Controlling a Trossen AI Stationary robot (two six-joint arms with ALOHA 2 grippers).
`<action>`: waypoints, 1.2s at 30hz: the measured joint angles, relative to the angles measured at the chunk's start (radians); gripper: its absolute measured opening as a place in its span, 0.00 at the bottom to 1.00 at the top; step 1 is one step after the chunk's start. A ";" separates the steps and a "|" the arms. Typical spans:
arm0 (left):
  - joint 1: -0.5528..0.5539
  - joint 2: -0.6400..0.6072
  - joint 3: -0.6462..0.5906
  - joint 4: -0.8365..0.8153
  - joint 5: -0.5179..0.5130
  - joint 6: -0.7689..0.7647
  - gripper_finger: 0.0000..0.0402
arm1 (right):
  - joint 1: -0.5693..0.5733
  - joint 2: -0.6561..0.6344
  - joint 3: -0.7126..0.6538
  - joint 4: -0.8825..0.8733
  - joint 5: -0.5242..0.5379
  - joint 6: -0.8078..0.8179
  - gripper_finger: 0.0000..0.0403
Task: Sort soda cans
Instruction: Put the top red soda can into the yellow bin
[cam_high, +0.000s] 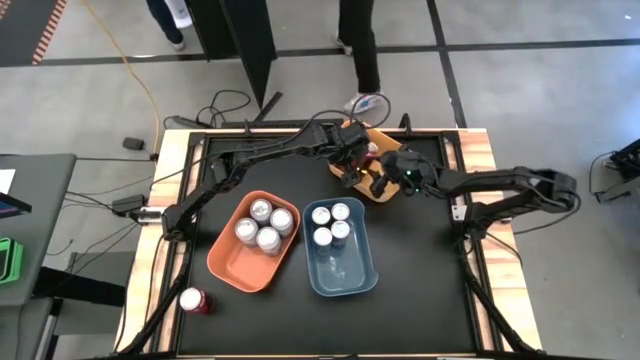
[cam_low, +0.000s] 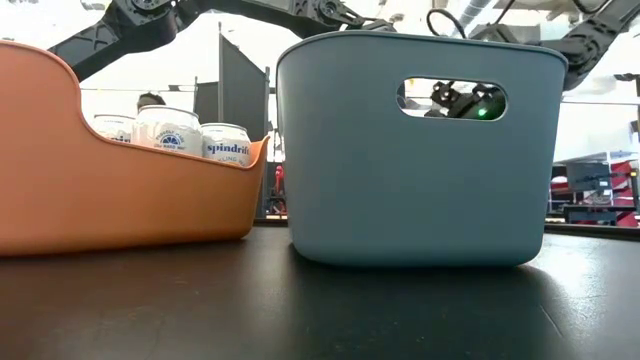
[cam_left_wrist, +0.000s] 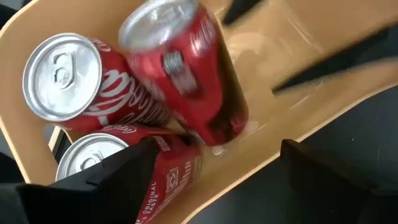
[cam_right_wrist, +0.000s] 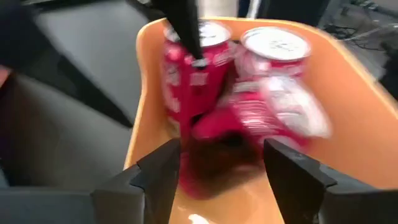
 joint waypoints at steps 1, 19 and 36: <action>0.000 0.000 0.000 -0.001 0.000 0.000 0.85 | 0.001 0.014 0.000 0.010 -0.003 -0.002 0.59; -0.001 0.000 0.000 0.010 0.036 0.016 0.84 | 0.013 -0.112 0.032 -0.166 -0.001 -0.127 0.44; 0.001 0.001 -0.001 0.183 0.169 -0.045 0.84 | 0.127 -0.540 0.232 -0.654 -0.001 -0.226 0.71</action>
